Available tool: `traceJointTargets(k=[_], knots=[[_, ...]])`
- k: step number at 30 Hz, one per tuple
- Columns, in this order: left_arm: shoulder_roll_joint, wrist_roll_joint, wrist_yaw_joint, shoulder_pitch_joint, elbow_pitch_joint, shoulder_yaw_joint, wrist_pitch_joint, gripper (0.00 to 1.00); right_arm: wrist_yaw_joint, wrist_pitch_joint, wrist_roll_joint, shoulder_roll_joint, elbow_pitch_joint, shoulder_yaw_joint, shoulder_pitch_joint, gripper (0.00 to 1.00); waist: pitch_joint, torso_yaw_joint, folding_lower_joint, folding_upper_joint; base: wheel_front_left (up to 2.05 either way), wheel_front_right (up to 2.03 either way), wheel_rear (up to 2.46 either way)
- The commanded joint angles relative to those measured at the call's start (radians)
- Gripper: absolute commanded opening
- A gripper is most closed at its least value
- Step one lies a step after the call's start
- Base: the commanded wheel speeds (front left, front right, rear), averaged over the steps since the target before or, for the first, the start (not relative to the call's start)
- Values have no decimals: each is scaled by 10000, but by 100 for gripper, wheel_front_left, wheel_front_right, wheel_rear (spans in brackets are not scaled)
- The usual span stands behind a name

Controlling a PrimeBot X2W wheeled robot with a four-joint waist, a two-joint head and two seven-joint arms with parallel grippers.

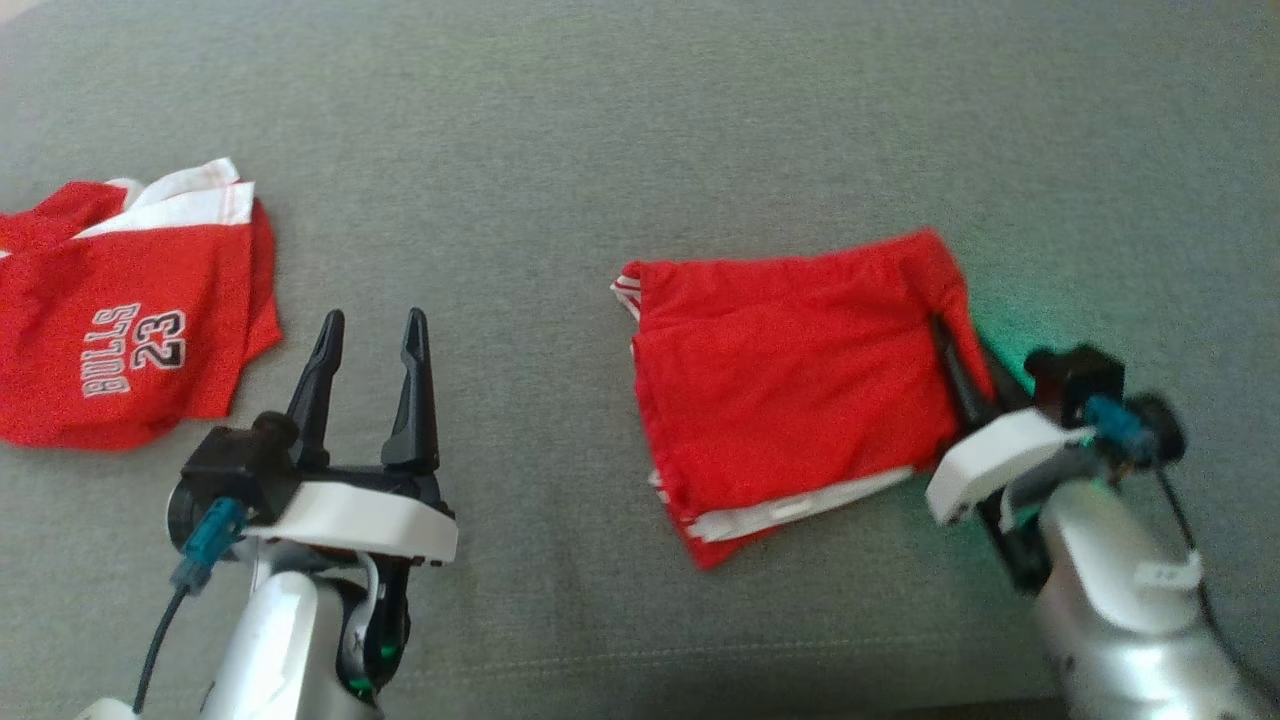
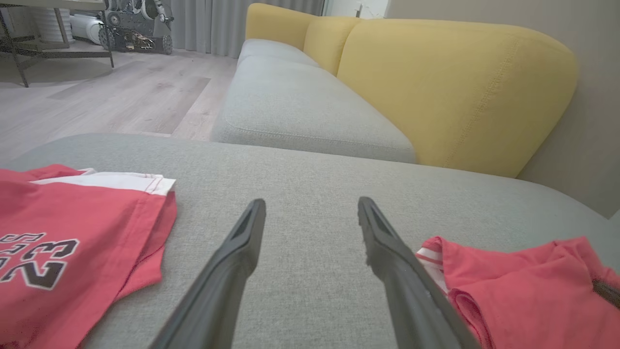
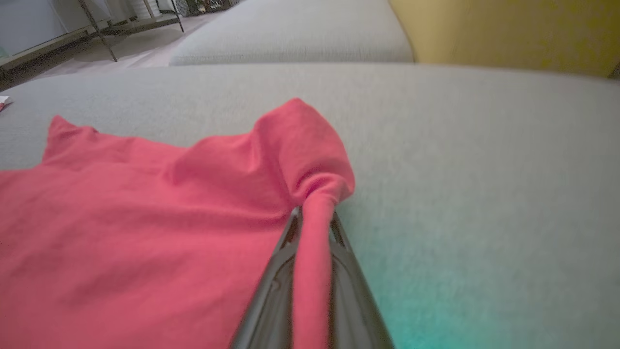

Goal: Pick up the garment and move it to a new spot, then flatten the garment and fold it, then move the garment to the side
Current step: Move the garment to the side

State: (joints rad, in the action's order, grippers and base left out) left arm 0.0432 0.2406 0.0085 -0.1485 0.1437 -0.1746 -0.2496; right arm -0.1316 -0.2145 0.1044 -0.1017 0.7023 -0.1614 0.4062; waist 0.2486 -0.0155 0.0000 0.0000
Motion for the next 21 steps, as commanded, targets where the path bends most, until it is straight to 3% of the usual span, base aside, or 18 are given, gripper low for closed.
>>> traceJointTargets(k=[1, 5, 10, 16, 21], knots=[[70, -41, 9, -366, -351, 363, -122, 100, 9, -215, -339, -249, -519, -225, 556, 0, 51, -135, 0, 0, 0, 0, 0], [70, -102, -44, -542, -451, 341, -122, 100, 9, -215, -1233, -802, -1135, -443, 1123, 0, 291, -429, 0, 0, 0, 0, 0], [70, -298, -181, -806, -528, 423, -122, 100, 9, 451, -1389, -1566, -1752, -421, 2018, 0, 696, -854, 0, 0, 0, 0, 0], [70, -538, -427, -1280, -544, 552, -122, 100, 9, 1619, -1165, -2326, -1899, 510, 2932, 0, 1316, -1241, 0, 0, 0, 0, 0], [70, -715, -586, -1527, -544, 688, -122, 100, 9, 2261, -1241, -2407, -1987, 1672, 3397, 0, 1735, -1459, 0, 0, 0, 0, 0]])
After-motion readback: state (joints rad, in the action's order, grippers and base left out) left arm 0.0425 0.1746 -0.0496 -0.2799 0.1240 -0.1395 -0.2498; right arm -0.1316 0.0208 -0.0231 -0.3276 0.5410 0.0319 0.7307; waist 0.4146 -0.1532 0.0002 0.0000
